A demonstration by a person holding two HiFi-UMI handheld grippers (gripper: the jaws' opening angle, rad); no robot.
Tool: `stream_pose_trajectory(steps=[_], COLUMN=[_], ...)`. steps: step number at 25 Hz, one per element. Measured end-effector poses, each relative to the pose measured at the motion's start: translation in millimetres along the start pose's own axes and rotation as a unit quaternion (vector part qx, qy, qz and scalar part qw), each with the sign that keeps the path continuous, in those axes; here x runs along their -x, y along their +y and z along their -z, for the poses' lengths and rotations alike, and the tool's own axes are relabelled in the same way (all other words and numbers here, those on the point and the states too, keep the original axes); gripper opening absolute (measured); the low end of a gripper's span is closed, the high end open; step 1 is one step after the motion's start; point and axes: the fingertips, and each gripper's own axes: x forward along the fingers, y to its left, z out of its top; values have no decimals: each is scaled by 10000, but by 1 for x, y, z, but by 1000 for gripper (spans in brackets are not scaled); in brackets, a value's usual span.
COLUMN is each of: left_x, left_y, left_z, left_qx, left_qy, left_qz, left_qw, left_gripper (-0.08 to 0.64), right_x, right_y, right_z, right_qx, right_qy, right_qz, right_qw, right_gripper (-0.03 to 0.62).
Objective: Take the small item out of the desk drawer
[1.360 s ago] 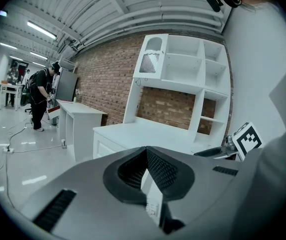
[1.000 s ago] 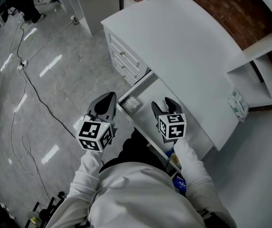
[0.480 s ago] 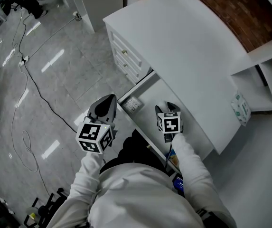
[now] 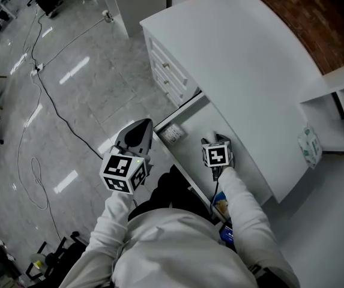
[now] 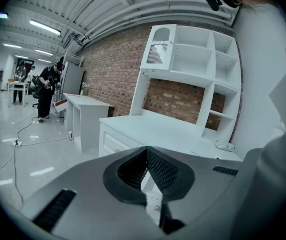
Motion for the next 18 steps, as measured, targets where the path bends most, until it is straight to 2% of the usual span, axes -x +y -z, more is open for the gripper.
stream_pose_trajectory(steps=[11, 18], left_x=[-1, 0], left_y=[9, 11], left_z=[3, 5], left_qx=[70, 91], left_qy=[20, 26], left_qz=[-112, -64], left_qw=[9999, 9999], left_gripper=[18, 18], right_x=[-6, -7], right_y=[6, 8], right_z=[-1, 0], right_qx=[489, 284], right_qy=[234, 300], right_qz=[-45, -82], right_qw=[9985, 9991], right_gripper=[231, 210])
